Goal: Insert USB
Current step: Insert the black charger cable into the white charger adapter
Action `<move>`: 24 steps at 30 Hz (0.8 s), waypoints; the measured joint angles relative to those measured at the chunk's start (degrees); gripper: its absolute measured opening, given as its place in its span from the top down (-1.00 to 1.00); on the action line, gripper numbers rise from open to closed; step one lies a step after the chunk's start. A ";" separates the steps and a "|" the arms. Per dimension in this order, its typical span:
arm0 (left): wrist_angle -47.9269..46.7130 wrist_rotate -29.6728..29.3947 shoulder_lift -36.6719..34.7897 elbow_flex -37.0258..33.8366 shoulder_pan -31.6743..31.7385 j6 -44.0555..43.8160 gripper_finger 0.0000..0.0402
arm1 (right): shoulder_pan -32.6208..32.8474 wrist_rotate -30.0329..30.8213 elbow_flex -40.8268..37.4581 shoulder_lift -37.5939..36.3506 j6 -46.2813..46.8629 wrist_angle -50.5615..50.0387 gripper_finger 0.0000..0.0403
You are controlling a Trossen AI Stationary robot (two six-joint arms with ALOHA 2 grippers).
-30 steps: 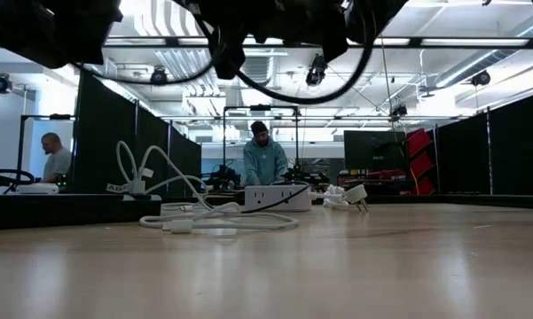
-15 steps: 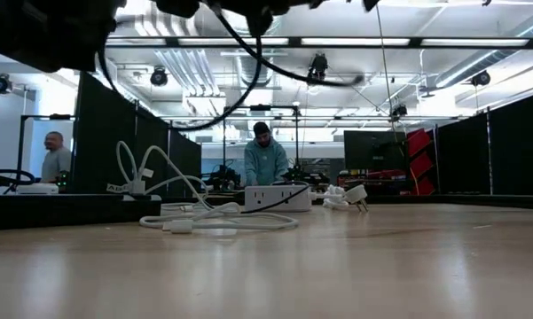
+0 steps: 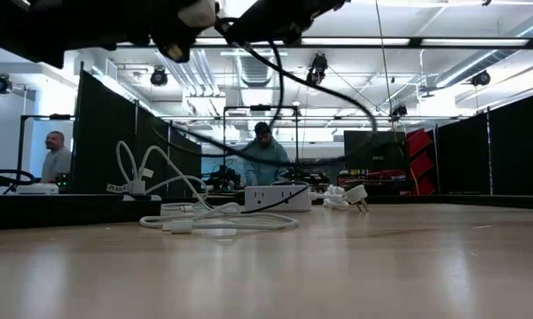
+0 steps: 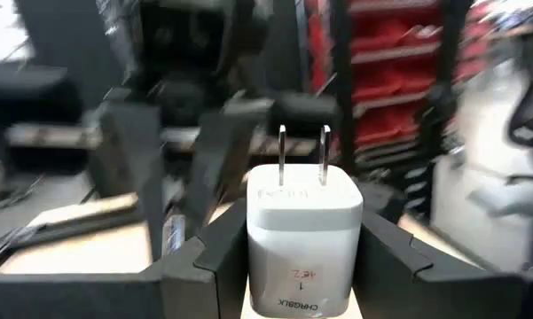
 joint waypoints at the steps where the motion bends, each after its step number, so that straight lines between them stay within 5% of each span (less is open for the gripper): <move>1: -1.07 -0.56 -0.51 -0.02 0.00 0.09 0.28 | 0.06 -0.06 0.00 -0.28 0.28 -0.68 0.92; 11: -13.76 -5.79 -9.44 -0.02 -1.18 1.48 0.28 | 0.47 -0.50 -0.20 -7.13 6.00 -7.79 0.92; 24: -18.22 -11.75 -5.48 1.32 -1.14 -0.46 0.28 | 0.78 -1.04 -0.28 -8.12 5.84 -9.44 0.92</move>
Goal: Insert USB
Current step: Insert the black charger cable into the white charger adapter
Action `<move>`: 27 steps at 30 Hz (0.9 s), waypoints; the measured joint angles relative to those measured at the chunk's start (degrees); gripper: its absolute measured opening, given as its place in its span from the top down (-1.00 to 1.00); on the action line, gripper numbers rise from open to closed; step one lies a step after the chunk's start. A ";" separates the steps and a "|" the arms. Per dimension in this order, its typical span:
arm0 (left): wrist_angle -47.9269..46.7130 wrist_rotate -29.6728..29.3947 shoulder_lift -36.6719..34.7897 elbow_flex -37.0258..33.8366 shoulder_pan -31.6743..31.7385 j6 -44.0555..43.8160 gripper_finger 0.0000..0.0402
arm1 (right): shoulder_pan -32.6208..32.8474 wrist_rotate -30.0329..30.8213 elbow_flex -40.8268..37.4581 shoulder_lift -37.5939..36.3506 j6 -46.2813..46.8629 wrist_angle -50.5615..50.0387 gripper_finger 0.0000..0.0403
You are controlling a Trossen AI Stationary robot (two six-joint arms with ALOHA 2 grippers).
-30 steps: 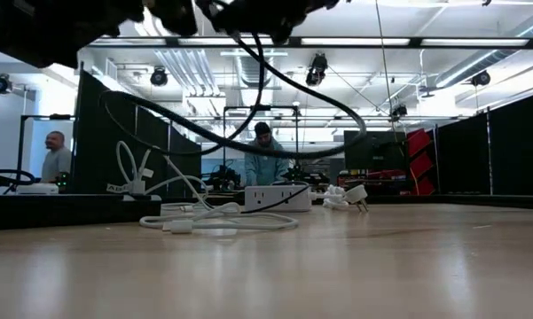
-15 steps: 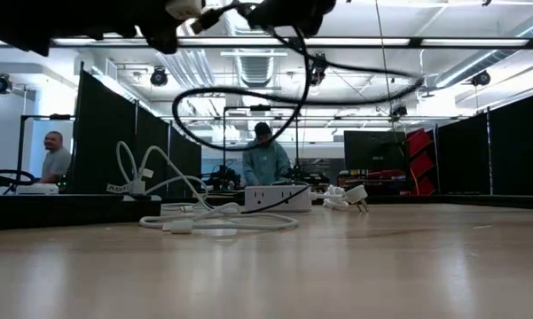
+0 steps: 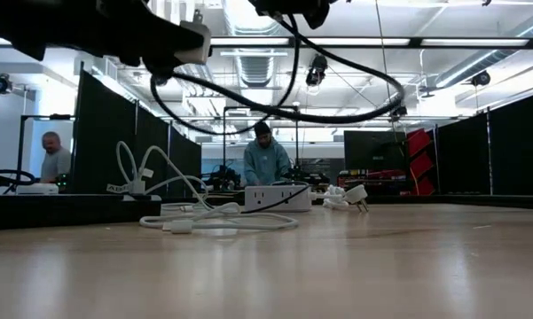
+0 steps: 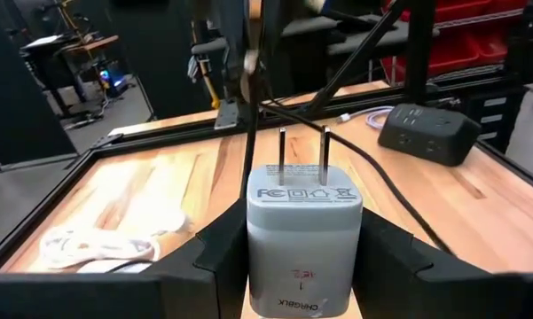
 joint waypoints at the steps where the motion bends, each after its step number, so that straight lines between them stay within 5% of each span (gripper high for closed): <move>1: 0.19 -0.01 0.59 0.61 0.00 -0.08 0.28 | 0.00 0.01 -0.01 0.18 0.15 -0.10 0.92; 13: -2.13 -0.03 8.56 12.20 0.01 6.73 0.28 | 0.00 0.24 -0.24 2.81 0.48 0.02 0.92; 27: -15.02 -0.32 4.80 17.89 -0.72 5.50 0.28 | 0.00 0.06 -0.26 2.24 1.32 -0.42 0.92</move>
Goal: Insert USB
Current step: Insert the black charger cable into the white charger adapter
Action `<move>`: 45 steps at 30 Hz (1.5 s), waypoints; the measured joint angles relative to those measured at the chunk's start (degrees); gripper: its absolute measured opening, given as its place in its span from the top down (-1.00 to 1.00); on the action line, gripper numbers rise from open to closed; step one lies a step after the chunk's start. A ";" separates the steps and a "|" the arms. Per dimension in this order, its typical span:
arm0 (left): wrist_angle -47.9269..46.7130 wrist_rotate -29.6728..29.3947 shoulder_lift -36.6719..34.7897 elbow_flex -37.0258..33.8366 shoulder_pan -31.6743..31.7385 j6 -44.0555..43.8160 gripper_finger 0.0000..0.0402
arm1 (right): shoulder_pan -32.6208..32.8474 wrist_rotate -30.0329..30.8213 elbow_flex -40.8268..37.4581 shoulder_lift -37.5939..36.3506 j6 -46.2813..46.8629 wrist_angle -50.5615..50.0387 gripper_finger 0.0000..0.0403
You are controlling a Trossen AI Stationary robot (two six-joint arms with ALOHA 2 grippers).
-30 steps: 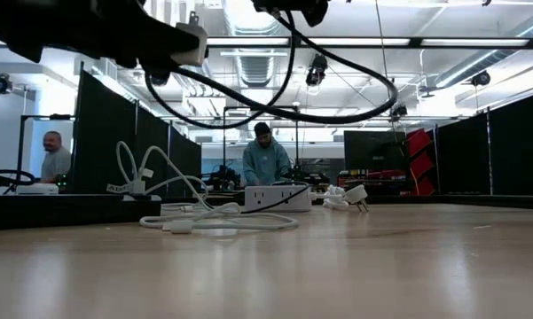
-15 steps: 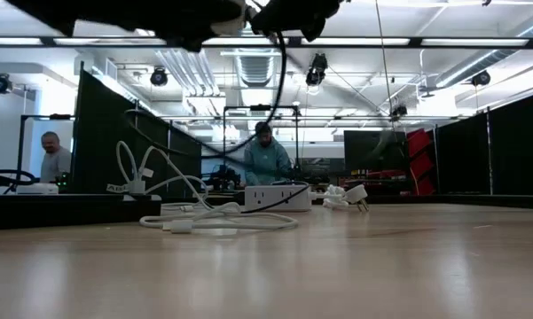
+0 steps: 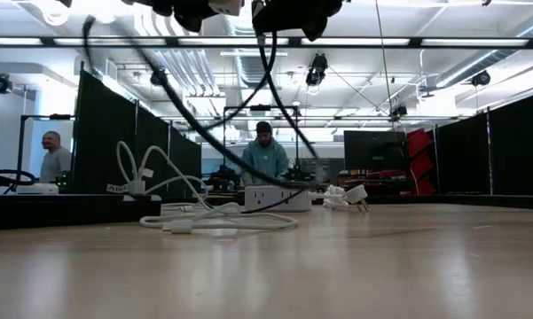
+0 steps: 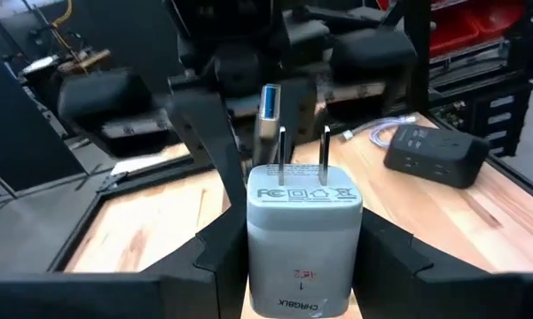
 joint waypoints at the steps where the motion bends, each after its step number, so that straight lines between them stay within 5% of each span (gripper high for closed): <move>1: -0.34 0.02 -0.42 -0.18 -0.09 -0.26 0.28 | 0.00 -0.01 0.00 -0.03 0.00 0.11 0.92; 13: 0.12 -4.83 -0.56 -5.89 -0.46 -4.90 0.28 | 0.00 -1.50 0.00 -1.23 -1.84 8.28 0.92; 22: 15.02 -5.90 1.75 -11.89 -0.39 -5.28 0.28 | 0.00 -6.03 0.00 -1.07 -4.33 17.79 0.92; 28: 17.04 -5.90 6.90 -12.86 -0.39 -9.32 0.28 | -0.05 -5.41 0.00 -1.30 -9.67 26.75 0.92; 35: 21.51 -5.88 12.77 -12.75 -0.39 -9.59 0.28 | -0.15 0.58 0.00 -1.31 -11.05 26.53 0.92; 45: 25.06 -5.85 21.50 -12.71 -0.33 -14.64 0.28 | -0.28 0.77 0.00 -1.40 -11.70 25.56 0.92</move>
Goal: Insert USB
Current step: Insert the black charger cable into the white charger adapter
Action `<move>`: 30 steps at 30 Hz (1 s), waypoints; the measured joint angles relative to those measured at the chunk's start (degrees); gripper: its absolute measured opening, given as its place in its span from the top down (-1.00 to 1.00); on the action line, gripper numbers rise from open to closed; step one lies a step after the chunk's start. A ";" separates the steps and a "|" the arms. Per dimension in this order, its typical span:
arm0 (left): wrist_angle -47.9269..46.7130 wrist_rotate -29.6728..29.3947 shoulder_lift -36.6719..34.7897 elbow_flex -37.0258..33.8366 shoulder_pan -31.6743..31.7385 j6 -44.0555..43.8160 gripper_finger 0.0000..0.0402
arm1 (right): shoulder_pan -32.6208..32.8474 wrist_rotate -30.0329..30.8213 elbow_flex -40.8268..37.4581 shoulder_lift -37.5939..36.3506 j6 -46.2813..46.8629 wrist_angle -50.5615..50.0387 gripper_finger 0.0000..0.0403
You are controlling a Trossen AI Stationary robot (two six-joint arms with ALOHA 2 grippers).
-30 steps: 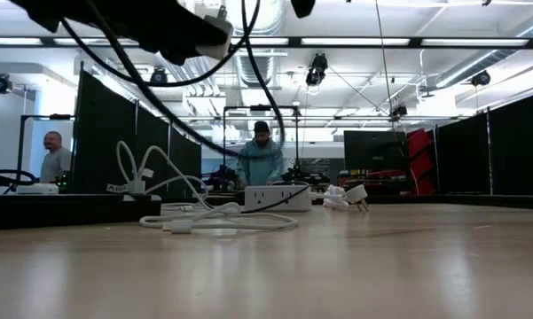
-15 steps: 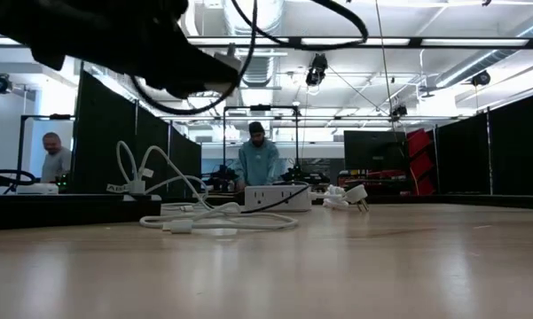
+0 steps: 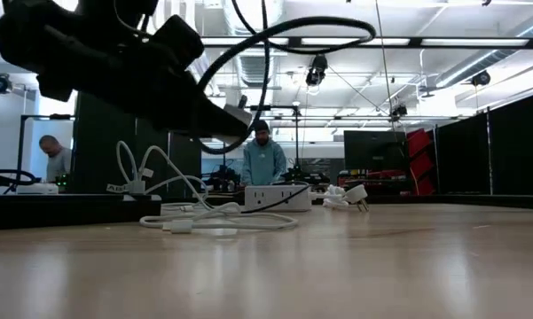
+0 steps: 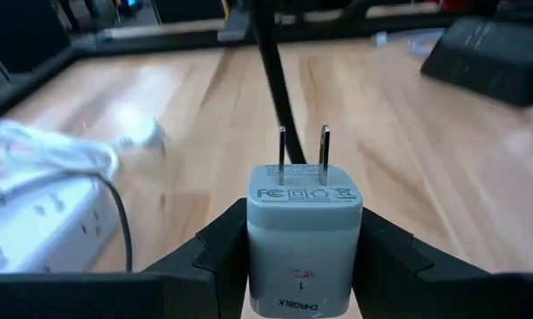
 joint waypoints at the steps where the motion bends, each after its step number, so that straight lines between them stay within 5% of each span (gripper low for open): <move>1: -0.07 0.01 -0.03 -0.02 -0.04 -0.01 0.28 | -0.10 0.36 0.00 0.00 0.17 -0.55 0.92; 13: -8.65 -0.03 -12.70 -1.25 -2.71 3.11 0.28 | -1.08 2.75 -3.07 2.59 2.40 -7.10 0.92; 22: 8.13 0.09 7.31 -2.61 -2.71 -5.83 0.28 | -2.12 2.82 -5.38 2.71 3.99 -5.53 0.92; 30: 12.68 2.48 22.14 3.31 -1.80 -10.39 0.28 | -2.12 2.75 -2.71 -0.08 1.61 -5.96 0.92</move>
